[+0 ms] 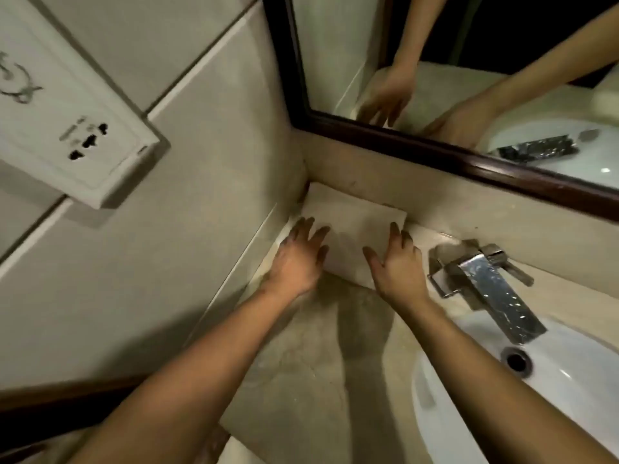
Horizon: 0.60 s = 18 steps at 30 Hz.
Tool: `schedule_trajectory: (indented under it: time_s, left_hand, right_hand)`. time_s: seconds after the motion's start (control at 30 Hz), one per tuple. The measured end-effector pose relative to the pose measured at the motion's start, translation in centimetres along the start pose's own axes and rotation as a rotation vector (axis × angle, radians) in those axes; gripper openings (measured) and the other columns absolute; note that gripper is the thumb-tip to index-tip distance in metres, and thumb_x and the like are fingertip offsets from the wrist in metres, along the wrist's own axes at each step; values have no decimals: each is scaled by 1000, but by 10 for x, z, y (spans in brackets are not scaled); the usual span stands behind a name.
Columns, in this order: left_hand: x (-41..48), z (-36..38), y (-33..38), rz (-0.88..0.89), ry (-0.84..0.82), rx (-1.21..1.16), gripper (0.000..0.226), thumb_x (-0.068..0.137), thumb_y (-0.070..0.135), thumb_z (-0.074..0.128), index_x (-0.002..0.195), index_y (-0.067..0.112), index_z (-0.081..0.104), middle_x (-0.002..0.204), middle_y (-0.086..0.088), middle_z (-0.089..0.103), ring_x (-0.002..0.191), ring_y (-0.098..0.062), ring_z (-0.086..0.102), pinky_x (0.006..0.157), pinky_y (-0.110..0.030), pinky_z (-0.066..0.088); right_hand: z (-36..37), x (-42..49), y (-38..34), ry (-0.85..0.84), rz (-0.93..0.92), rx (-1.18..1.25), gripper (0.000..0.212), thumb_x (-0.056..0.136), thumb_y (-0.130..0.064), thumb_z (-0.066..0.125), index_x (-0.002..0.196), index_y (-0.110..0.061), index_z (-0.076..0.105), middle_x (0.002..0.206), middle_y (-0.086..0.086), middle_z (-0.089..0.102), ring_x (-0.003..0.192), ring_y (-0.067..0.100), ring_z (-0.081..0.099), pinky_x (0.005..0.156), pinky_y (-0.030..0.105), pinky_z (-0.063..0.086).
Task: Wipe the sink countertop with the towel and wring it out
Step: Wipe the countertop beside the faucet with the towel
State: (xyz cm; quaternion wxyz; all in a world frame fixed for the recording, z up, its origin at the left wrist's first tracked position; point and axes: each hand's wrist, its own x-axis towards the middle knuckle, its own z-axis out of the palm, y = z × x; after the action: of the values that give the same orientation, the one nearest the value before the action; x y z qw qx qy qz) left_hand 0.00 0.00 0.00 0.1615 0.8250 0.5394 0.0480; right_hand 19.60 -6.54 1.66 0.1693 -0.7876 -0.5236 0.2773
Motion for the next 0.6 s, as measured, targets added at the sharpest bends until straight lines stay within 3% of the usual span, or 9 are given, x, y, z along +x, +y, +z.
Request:
schedule_trajectory:
  time_s: [0.13,0.27,0.43,0.6]
  left_hand:
    - [41,13,-13,11,-86,105,56,110,46,30,163,30,25,174,-10,8,161,-28,3,128,-51,16]
    - [51,35,-17,12,-205,134,65,107,58,22,164,37,1,174,-2,-12,160,-21,-14,129,-51,-2]
    - [37,53,-20,43,-72,158,66,104,64,13,164,39,1,175,-1,-4,161,-21,-8,129,-52,3]
    - [19,56,-22,92,-54,114,65,105,63,28,164,40,16,175,-1,7,161,-24,2,129,-51,10]
  right_hand:
    - [13,31,-2,-18,148,23,83,104,-46,53,163,-6,12,158,27,33,138,50,39,116,50,33]
    - [21,38,0,15,233,70,87,103,-38,55,165,-12,0,149,23,38,129,49,49,102,49,45]
    - [27,26,5,48,194,86,79,105,-26,53,165,-10,4,136,25,55,117,46,60,93,45,48]
    - [30,-4,5,43,294,119,78,106,-34,51,165,-17,3,151,19,48,127,41,57,102,46,47]
